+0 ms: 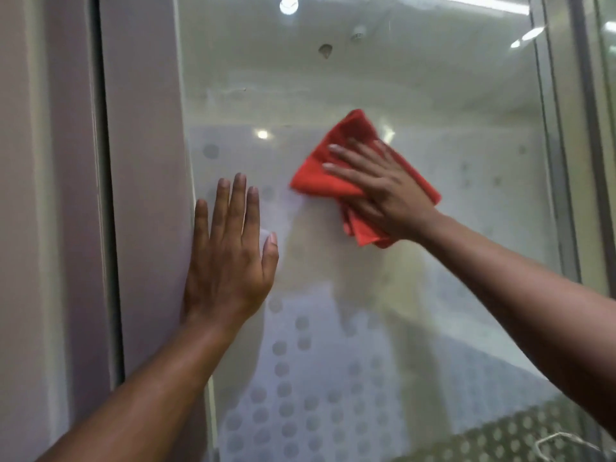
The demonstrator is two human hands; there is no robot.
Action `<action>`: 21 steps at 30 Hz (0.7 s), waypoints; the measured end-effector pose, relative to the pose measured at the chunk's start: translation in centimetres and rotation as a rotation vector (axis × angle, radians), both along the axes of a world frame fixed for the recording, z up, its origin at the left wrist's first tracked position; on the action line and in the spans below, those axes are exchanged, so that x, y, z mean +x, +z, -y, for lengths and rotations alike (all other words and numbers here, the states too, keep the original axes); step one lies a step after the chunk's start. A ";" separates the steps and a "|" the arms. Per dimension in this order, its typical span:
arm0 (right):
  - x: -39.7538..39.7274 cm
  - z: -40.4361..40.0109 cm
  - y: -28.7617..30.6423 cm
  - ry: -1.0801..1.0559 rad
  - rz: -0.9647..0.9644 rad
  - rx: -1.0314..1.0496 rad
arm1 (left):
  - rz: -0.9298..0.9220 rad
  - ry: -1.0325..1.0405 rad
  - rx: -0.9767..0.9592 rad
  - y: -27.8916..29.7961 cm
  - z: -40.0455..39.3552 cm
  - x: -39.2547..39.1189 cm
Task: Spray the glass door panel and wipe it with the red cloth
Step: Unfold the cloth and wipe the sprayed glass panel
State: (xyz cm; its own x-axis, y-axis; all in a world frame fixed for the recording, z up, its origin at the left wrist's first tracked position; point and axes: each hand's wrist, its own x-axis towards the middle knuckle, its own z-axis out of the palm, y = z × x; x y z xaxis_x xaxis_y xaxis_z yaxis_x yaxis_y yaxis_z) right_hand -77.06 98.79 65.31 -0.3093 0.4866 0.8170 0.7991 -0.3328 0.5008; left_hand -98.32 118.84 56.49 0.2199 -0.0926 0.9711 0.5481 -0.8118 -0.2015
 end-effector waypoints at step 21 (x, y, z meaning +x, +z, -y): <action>6.1 5.4 -21.4 0.028 -0.453 0.340 | -0.203 0.034 0.100 -4.4 -0.1 -1.6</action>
State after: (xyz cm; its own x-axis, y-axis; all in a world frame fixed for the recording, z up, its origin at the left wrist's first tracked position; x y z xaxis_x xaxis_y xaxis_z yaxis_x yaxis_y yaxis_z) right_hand -70.91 93.38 43.88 0.0994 0.1698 0.9804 0.9199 -0.3914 -0.0255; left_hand -99.89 118.96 52.10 0.4145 -0.1752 0.8930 0.5148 -0.7640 -0.3889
